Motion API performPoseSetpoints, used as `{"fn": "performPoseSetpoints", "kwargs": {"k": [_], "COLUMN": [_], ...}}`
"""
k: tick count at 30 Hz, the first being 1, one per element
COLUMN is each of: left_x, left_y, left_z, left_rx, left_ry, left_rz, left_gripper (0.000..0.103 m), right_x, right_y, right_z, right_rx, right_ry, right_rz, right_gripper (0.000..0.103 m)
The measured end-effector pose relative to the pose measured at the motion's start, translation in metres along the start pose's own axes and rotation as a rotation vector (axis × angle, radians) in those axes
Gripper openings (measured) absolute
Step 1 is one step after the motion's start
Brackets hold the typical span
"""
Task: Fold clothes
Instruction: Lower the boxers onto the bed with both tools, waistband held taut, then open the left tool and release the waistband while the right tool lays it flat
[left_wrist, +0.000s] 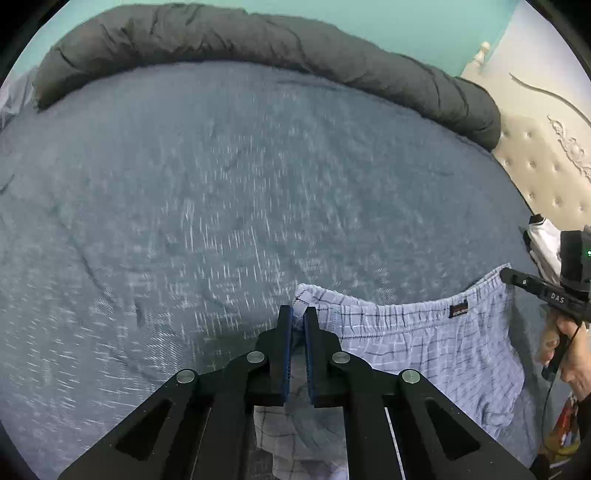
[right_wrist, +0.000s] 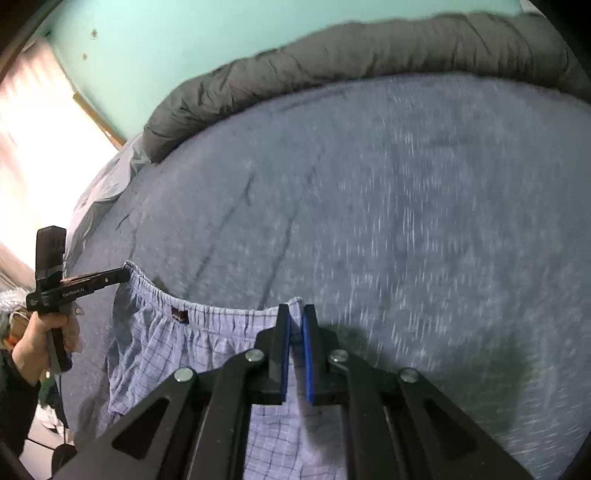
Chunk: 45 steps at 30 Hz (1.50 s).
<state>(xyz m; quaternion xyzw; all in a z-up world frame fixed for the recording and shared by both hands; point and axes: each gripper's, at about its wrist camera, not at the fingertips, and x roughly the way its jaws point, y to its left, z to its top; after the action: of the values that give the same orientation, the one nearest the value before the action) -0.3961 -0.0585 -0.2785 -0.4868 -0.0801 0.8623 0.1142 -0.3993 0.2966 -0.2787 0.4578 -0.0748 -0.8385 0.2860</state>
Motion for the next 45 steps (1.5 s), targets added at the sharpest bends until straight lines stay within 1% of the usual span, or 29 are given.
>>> {"fn": "performPoseSetpoints", "kwargs": {"k": [2, 4, 9, 10, 13, 17, 19, 23, 25, 27, 28, 29, 30, 32, 34, 36, 37, 39, 41, 43, 45], "left_x": [-0.007, -0.015, -0.01, -0.006, 0.012, 0.018, 0.03, 0.061, 0.069, 0.077, 0.079, 0.078, 0.075, 0.065, 0.047, 0.026, 0.016, -0.004, -0.021, -0.036, -0.045], "left_y": [-0.004, -0.006, -0.01, -0.011, -0.013, 0.0, 0.003, 0.009, 0.011, 0.013, 0.014, 0.015, 0.017, 0.023, 0.032, 0.04, 0.042, 0.048, 0.047, 0.044, 0.039], "left_z": [0.01, 0.013, 0.041, 0.048, 0.052, 0.053, 0.055, 0.059, 0.057, 0.054, 0.053, 0.052, 0.051, 0.05, 0.047, 0.038, 0.03, 0.008, -0.017, -0.043, -0.062], "left_rx": [0.001, -0.001, -0.022, -0.02, -0.027, -0.045, -0.041, -0.048, -0.05, -0.052, -0.055, -0.059, -0.066, -0.088, -0.121, -0.15, -0.158, -0.191, -0.217, -0.216, -0.212], "left_ry": [-0.011, -0.019, -0.042, -0.041, -0.033, -0.006, 0.005, 0.031, 0.043, 0.055, 0.058, 0.054, 0.048, 0.026, -0.001, -0.021, -0.022, -0.031, -0.029, -0.038, -0.038], "left_rz": [0.011, 0.018, 0.033, 0.038, 0.054, 0.057, 0.064, 0.068, 0.073, 0.077, 0.077, 0.071, 0.062, 0.062, 0.046, 0.035, 0.032, 0.017, 0.03, 0.048, 0.064], "left_gripper": [0.006, 0.006, 0.006, 0.006, 0.006, 0.006, 0.006, 0.006, 0.006, 0.008, 0.009, 0.009, 0.012, 0.035, 0.037, 0.039, 0.042, 0.042, 0.042, 0.042, 0.042], "right_x": [-0.005, -0.011, -0.008, -0.007, 0.008, 0.028, 0.041, 0.067, 0.079, 0.08, 0.08, 0.081, 0.076, 0.058, 0.034, 0.01, -0.002, -0.021, -0.039, -0.056, -0.066], "right_y": [0.003, 0.003, 0.005, 0.002, -0.003, -0.014, -0.021, -0.03, -0.035, -0.038, -0.039, -0.041, -0.041, -0.045, -0.05, -0.051, -0.051, -0.049, -0.047, -0.046, -0.053], "right_z": [0.007, 0.015, 0.041, 0.04, 0.048, 0.059, 0.064, 0.063, 0.06, 0.058, 0.056, 0.055, 0.055, 0.053, 0.047, 0.032, 0.021, 0.0, -0.026, -0.051, -0.074], "right_rx": [-0.016, -0.021, -0.019, -0.023, -0.034, -0.048, -0.048, -0.043, -0.032, -0.019, -0.013, -0.007, -0.006, 0.035, 0.103, 0.165, 0.189, 0.221, 0.234, 0.236, 0.292], "right_ry": [-0.018, -0.039, -0.082, -0.084, -0.069, -0.049, -0.032, 0.016, 0.034, 0.039, 0.041, 0.044, 0.03, -0.013, -0.063, -0.1, -0.118, -0.127, -0.126, -0.122, -0.094], "right_rz": [-0.01, -0.029, -0.081, -0.094, -0.119, -0.158, -0.171, -0.194, -0.202, -0.207, -0.209, -0.212, -0.23, -0.212, -0.178, -0.128, -0.107, -0.079, -0.075, -0.111, -0.104], "right_gripper": [0.006, 0.006, 0.006, 0.006, 0.006, 0.006, 0.006, 0.006, 0.006, 0.007, 0.009, 0.015, 0.019, 0.036, 0.037, 0.037, 0.037, 0.038, 0.04, 0.04, 0.04]}}
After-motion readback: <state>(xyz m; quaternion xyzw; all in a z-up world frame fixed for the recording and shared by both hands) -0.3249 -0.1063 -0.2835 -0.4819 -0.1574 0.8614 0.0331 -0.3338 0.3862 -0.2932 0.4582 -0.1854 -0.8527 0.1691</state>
